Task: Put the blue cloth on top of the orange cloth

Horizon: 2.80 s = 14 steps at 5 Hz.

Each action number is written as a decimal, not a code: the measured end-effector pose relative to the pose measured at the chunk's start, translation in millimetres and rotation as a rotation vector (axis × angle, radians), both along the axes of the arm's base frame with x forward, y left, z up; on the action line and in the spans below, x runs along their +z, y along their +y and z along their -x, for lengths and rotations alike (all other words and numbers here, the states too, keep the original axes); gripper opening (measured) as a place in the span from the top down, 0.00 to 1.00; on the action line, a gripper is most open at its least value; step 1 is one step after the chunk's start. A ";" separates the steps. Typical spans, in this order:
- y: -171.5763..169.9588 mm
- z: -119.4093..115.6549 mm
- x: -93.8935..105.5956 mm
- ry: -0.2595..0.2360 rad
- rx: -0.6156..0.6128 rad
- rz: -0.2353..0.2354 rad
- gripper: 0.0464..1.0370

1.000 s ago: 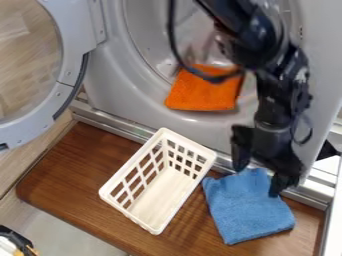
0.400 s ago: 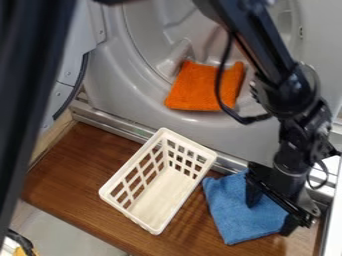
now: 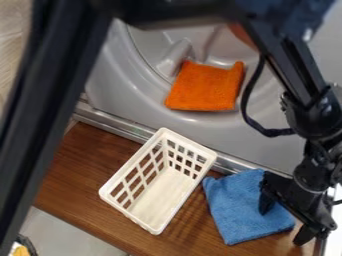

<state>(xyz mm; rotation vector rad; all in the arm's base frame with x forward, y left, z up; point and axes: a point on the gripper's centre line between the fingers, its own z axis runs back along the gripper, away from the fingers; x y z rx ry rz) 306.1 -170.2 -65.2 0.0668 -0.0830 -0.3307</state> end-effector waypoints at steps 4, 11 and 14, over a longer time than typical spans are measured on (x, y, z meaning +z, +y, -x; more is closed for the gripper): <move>-3.4 0.0 -8.2 -0.004 0.020 0.021 0.91; 12.6 22.8 165.0 -0.242 -0.092 0.104 0.99; 69.2 30.1 233.9 -0.331 0.037 -0.040 0.99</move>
